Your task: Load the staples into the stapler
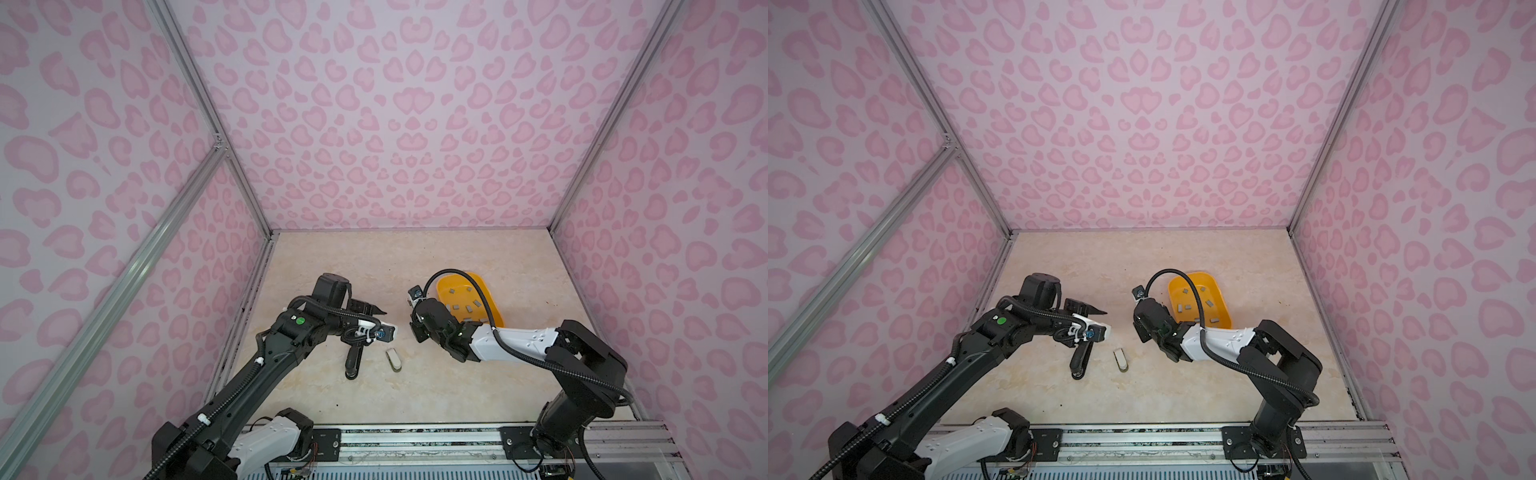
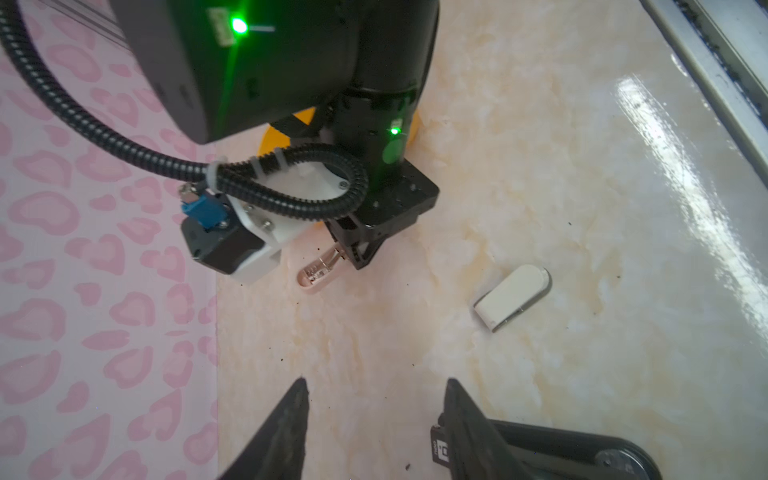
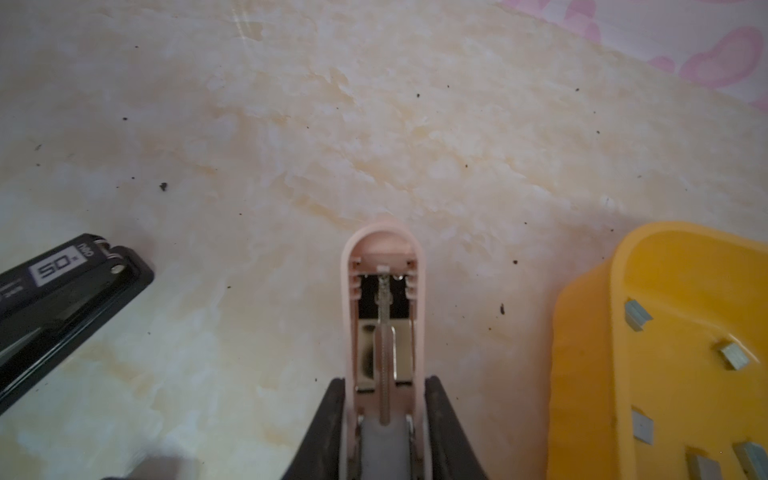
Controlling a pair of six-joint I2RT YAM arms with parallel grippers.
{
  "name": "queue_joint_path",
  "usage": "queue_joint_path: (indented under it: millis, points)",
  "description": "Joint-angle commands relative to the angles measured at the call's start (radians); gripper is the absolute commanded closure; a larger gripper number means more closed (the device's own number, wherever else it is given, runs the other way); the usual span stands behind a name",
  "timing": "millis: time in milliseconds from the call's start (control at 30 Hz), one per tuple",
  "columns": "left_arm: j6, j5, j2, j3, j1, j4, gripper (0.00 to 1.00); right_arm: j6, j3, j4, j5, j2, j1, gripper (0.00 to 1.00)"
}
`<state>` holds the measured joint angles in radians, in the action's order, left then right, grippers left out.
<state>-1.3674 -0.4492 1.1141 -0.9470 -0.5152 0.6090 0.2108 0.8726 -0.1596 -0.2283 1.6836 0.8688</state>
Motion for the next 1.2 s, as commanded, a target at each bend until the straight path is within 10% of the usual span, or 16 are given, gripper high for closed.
queue_joint_path:
  millis: [0,567,1167]
  points:
    - [-0.067,0.114,0.052,0.001,-0.067,0.082,0.48,0.053,0.009,0.024,0.021,0.021,-0.017,1.0]
    - [-0.062,0.212,0.223,0.001,-0.275,0.1,0.53,0.003,-0.033,-0.206,-0.034,0.192,-0.008,1.0]
    - [-0.055,0.27,0.319,-0.016,-0.345,0.1,0.52,0.002,-0.066,-0.239,-0.002,0.129,0.001,0.52]
